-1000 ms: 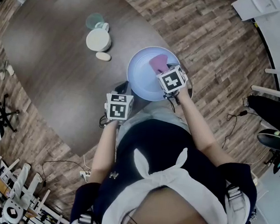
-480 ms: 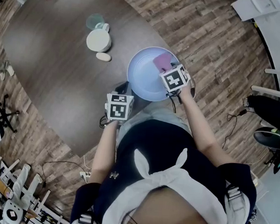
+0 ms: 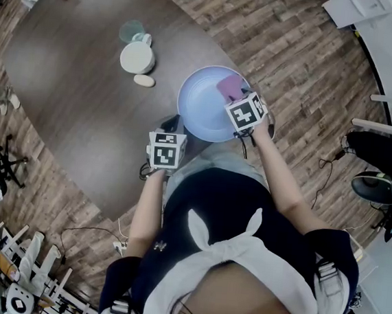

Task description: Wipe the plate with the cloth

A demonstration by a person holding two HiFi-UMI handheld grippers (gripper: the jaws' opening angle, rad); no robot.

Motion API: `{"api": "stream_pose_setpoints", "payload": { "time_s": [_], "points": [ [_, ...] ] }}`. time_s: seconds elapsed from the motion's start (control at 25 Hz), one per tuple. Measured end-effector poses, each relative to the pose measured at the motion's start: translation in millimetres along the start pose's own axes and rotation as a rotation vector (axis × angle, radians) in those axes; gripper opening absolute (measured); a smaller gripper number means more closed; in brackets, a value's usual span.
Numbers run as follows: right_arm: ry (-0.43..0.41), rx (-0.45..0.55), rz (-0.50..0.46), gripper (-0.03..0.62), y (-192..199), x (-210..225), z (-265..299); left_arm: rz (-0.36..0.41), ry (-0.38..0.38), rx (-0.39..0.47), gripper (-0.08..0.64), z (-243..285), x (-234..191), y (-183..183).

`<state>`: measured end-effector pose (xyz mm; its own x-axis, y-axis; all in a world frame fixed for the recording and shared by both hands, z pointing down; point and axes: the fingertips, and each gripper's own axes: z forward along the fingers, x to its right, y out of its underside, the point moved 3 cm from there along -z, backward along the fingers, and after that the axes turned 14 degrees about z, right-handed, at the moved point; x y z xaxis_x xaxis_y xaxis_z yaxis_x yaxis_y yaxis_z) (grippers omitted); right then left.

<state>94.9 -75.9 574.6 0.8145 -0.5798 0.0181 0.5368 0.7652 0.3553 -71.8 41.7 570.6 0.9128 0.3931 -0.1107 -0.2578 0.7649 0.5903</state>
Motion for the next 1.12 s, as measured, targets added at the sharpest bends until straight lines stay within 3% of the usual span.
{"api": "stream_pose_setpoints", "payload": {
  "time_s": [1.12],
  "points": [
    [-0.059, -0.041, 0.031, 0.187, 17, -19, -2, -0.010, -0.011, 0.009, 0.005, 0, -4, 1]
  ]
}}
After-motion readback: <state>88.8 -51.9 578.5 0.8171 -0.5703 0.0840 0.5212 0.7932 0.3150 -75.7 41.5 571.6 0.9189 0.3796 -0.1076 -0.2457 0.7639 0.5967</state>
